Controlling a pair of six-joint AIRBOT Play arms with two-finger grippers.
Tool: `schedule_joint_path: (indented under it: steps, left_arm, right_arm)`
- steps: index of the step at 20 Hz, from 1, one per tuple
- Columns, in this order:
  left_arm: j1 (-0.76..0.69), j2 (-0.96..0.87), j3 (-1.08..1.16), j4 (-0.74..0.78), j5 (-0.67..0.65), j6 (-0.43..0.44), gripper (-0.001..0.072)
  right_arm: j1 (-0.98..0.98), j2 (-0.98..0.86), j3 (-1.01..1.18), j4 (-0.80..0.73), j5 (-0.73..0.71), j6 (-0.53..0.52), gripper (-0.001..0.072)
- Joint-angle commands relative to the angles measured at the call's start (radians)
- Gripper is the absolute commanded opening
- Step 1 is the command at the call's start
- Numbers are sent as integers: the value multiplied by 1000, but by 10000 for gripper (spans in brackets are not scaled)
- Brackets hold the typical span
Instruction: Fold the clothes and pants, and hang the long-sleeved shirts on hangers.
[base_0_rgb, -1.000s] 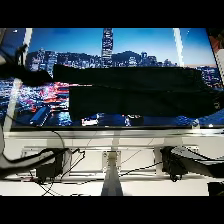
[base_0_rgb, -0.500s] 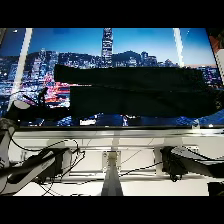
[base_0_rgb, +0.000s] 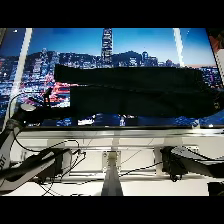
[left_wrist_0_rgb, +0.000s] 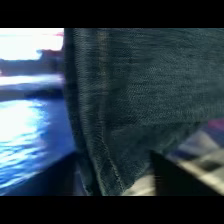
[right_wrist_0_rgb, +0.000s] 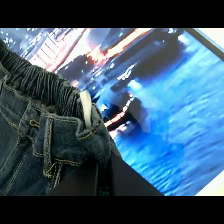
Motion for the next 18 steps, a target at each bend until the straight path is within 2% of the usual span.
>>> schedule_joint_path:
  steps: [1, 2, 6, 12, 15, 18]
  left_arm:
    - [-72, -66, 6, -11, -37, 1, 99]
    - [-74, -70, 15, -32, -39, 2, 27]
    - [-11, -69, 225, -49, -98, 3, 28]
    - [246, -48, 816, -49, -217, -24, 27]
    - [363, -16, 875, -42, -231, -74, 27]
    - [404, -26, 858, 132, -393, -74, 26]
  right_arm:
    - [0, 1, 0, 4, 17, -11, 29]
    - [1, 1, 0, 11, 19, -20, 29]
    - [55, 3, 2, 35, 28, -103, 29]
    - [117, 41, 2, 25, 18, -101, 28]
    - [117, 100, 2, 19, 19, -102, 28]
    - [116, 140, 1, -42, 105, -100, 28]
